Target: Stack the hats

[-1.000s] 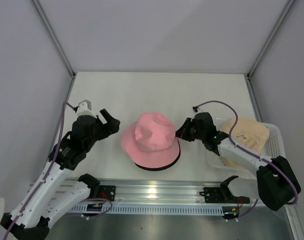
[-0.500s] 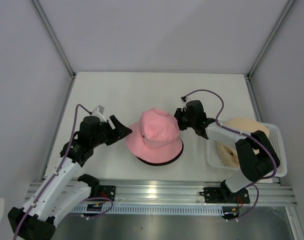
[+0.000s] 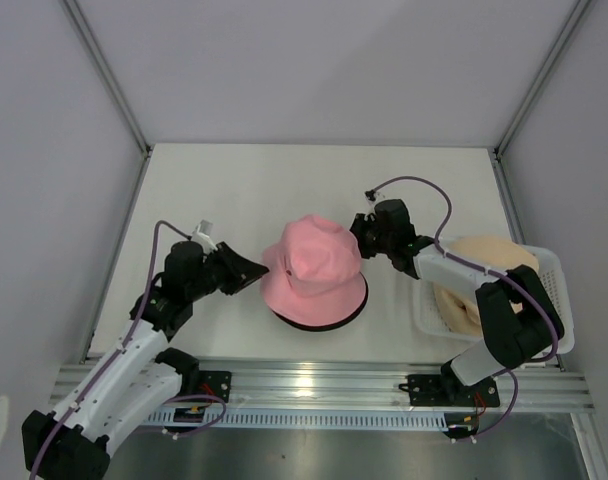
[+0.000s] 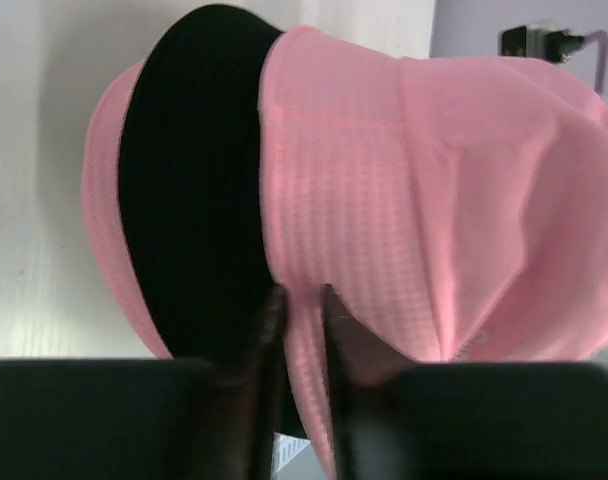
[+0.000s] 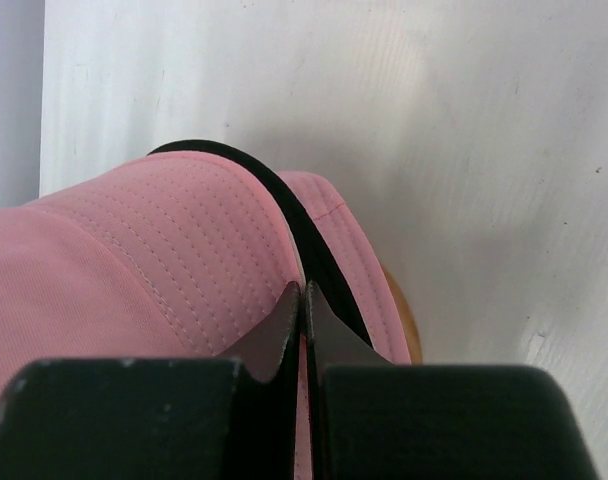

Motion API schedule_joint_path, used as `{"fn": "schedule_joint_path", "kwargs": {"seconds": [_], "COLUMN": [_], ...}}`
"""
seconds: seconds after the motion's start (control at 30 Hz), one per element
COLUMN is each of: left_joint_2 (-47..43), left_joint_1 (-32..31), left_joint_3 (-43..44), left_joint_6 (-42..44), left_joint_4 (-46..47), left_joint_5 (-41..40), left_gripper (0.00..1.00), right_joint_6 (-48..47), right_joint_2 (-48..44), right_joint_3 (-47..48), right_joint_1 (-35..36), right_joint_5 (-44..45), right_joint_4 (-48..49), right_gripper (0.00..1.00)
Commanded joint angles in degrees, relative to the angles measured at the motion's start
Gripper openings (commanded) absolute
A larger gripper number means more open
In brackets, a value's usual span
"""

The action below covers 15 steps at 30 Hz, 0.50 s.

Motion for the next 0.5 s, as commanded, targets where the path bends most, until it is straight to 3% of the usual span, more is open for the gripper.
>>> {"fn": "schedule_joint_path", "kwargs": {"seconds": [0.0, 0.03, 0.07, 0.17, 0.47], "left_joint_2": [1.26, 1.17, 0.48, -0.41, 8.54], "left_joint_1": [-1.93, -2.19, -2.19, -1.93, -7.36], "left_joint_3": [-0.73, -0.73, -0.46, -1.60, -3.98], "left_joint_6": [-2.31, -2.40, -2.31, -0.21, 4.63], "left_joint_4": [3.24, -1.46, -4.55, -13.60, -11.53], "left_joint_5": [-3.09, -5.91, -9.07, -20.24, -23.68], "left_gripper": [0.15, 0.04, 0.01, 0.01, 0.01], "right_joint_6": [-1.43, -1.52, -1.52, -1.70, -2.22], "right_joint_2": [-2.01, -2.01, -1.92, -2.09, -2.53], "right_joint_3": [0.54, 0.54, 0.54, 0.18, -2.62], "right_joint_1": [0.54, 0.63, 0.89, 1.06, 1.94], "right_joint_5": [2.36, 2.88, 2.97, 3.41, 3.86], "right_joint_4": [1.20, 0.94, 0.76, 0.41, 0.23], "right_gripper": [0.00, 0.00, 0.00, 0.00, 0.00]}}
